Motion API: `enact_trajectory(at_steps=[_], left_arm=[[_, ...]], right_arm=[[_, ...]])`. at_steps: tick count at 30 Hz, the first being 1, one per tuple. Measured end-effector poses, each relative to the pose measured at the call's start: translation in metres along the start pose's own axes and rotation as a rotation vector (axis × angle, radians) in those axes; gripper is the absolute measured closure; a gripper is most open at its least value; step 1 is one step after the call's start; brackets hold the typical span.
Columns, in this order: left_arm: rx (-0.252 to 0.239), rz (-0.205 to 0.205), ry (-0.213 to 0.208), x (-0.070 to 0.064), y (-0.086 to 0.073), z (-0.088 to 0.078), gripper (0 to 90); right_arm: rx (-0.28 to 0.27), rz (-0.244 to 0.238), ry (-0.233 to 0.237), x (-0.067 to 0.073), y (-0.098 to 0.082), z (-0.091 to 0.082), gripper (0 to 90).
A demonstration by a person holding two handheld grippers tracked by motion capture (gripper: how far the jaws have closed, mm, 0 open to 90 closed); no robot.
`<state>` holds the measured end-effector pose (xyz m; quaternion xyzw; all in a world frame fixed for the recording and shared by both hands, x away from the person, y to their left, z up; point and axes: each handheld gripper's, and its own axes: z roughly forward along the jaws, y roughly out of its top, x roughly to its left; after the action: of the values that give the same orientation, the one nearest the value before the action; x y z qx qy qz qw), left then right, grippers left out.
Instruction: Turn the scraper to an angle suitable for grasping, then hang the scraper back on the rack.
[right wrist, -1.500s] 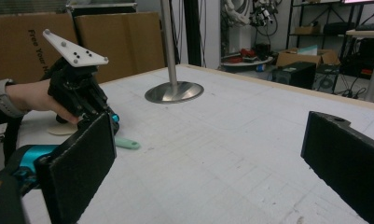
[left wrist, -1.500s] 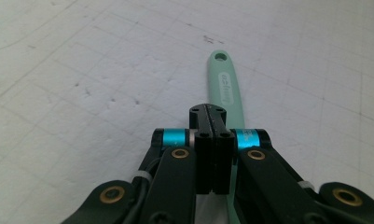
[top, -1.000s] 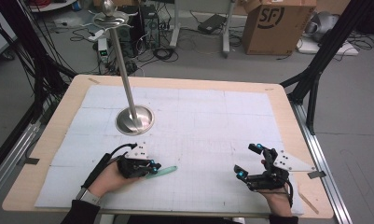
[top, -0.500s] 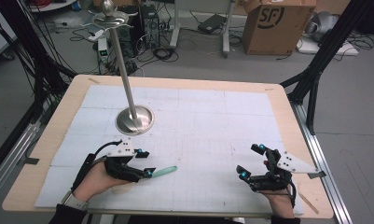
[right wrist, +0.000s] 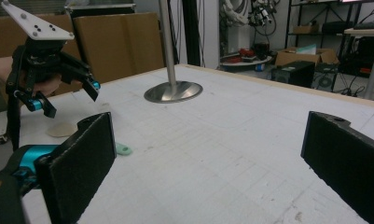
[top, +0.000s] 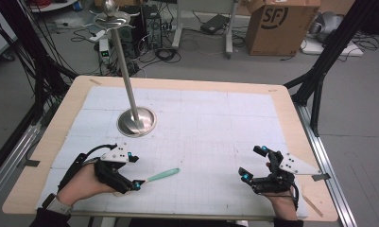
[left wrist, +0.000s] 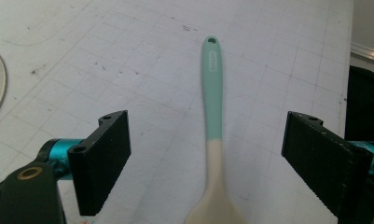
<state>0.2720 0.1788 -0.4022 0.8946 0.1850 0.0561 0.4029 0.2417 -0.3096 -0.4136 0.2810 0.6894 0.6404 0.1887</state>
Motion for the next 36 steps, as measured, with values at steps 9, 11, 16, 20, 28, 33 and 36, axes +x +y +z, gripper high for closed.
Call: enact_trajectory(at_steps=[9, 11, 16, 20, 28, 33, 36], left_arm=[[0.184, 0.042, -0.052, 0.003, 0.012, 0.015, 20.1], [0.222, 0.050, -0.050, 0.003, 0.015, 0.020, 20.5], [0.289, 0.072, -0.074, 0.003, 0.021, 0.029, 27.1], [0.341, 0.075, -0.072, 0.004, 0.023, 0.037, 29.4], [0.400, 0.095, -0.099, 0.006, 0.022, 0.043, 45.0], [0.431, 0.089, -0.081, 0.005, 0.024, 0.042, 55.0], [0.482, 0.105, -0.067, 0.002, 0.028, 0.043, 57.7]], right_arm=[[-0.001, 0.003, 0.005, 0.000, 0.000, 0.000, 2.0], [-0.001, 0.005, 0.008, 0.000, 0.001, 0.000, 2.0], [0.000, 0.001, 0.012, -0.001, 0.000, 0.001, 2.0], [0.000, 0.005, 0.012, 0.000, 0.000, 0.000, 2.0], [0.002, 0.004, 0.011, 0.000, 0.000, 0.000, 2.0], [0.007, 0.009, 0.012, 0.000, 0.000, 0.000, 2.0], [0.008, 0.005, 0.012, 0.000, 0.000, 0.000, 2.0]])
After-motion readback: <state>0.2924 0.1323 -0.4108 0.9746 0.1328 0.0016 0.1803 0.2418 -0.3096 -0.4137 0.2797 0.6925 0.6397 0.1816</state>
